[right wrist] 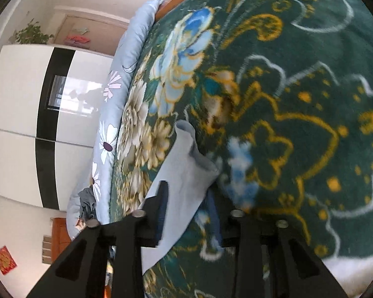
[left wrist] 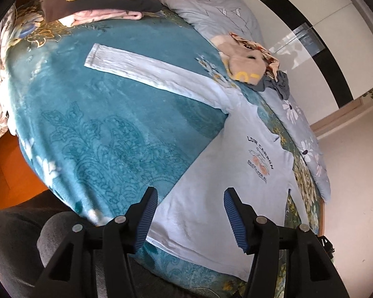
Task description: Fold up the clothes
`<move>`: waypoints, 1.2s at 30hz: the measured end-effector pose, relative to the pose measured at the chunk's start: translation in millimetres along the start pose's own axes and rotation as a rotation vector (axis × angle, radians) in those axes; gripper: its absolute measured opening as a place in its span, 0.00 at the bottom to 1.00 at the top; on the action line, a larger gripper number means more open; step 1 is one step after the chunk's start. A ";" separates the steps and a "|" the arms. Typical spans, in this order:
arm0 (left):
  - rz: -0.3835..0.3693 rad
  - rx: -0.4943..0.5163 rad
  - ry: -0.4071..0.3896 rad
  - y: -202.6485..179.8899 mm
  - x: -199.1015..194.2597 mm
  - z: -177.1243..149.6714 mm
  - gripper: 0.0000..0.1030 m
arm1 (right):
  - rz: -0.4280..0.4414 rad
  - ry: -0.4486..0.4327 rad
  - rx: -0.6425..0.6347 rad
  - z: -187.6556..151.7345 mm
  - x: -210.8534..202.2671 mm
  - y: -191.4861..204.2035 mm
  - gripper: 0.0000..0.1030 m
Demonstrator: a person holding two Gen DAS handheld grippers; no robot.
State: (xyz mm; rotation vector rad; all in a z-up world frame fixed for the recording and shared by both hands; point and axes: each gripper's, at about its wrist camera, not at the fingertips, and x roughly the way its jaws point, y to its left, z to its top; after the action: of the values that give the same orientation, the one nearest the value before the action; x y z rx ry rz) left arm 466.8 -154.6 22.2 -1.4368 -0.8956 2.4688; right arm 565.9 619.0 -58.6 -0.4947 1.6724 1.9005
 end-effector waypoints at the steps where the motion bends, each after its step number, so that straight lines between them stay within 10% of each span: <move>1: 0.002 0.002 -0.004 -0.2 -1.1 1.1 0.58 | -0.012 -0.001 0.000 2.3 3.0 -1.5 0.04; 8: -0.001 -0.044 -0.013 17.0 -3.3 6.3 0.58 | 0.032 -0.017 -0.043 8.4 1.5 20.6 0.02; 17: -0.028 -0.123 -0.032 46.8 -3.4 23.0 0.58 | 0.410 0.020 -0.151 -20.5 -10.6 136.1 0.02; 26: -0.042 -0.189 -0.055 71.4 -6.4 38.0 0.58 | 0.687 0.250 -0.417 -135.0 10.2 295.3 0.02; 36: -0.028 -0.244 -0.059 89.1 -5.5 51.7 0.58 | 0.584 0.536 -0.473 -304.9 133.0 333.3 0.02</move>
State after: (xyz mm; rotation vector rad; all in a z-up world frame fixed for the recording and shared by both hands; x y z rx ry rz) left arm 441.3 -250.8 -5.0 -1.4142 -1.2578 2.4622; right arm 229.2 317.3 73.1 -0.8234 1.8152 2.8169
